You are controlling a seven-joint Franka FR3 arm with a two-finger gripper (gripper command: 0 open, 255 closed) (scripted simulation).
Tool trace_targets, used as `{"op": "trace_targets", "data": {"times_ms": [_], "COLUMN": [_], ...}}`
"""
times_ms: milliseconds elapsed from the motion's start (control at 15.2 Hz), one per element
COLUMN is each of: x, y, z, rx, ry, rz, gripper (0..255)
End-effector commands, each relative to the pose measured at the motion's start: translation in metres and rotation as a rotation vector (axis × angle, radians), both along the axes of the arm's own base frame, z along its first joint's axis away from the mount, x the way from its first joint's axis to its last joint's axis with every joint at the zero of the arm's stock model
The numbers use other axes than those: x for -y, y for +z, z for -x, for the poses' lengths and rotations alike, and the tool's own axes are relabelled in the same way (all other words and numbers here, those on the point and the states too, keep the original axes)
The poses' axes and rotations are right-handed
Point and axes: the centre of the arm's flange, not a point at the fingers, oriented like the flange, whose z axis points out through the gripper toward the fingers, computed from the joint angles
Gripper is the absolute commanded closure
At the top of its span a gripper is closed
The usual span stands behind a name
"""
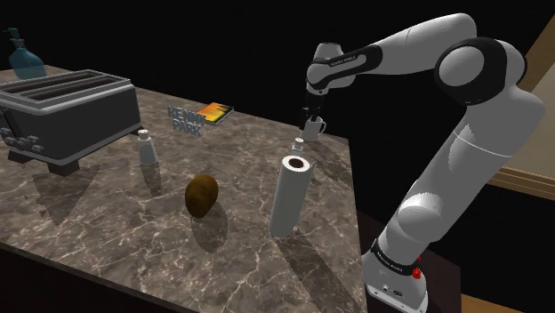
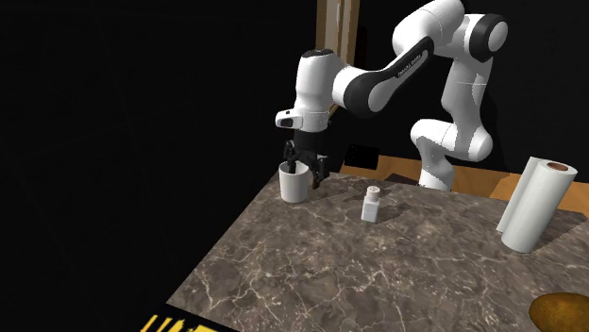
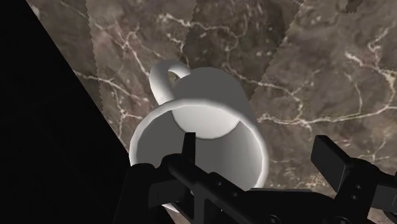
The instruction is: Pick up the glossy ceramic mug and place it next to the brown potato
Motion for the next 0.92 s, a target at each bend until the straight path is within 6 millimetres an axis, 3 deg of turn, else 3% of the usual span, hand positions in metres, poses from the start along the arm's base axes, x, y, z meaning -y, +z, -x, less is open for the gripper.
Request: {"op": "trace_targets", "data": {"times_ms": [0, 594, 858], "x": [0.0, 0.0, 0.0], "y": [0.0, 0.0, 0.021], "z": [0.0, 0.0, 0.0], "rx": [0.0, 0.0, 0.0], "ry": [0.0, 0.0, 0.0], "rz": [0.0, 0.0, 0.0], "gripper": [255, 255, 255]}}
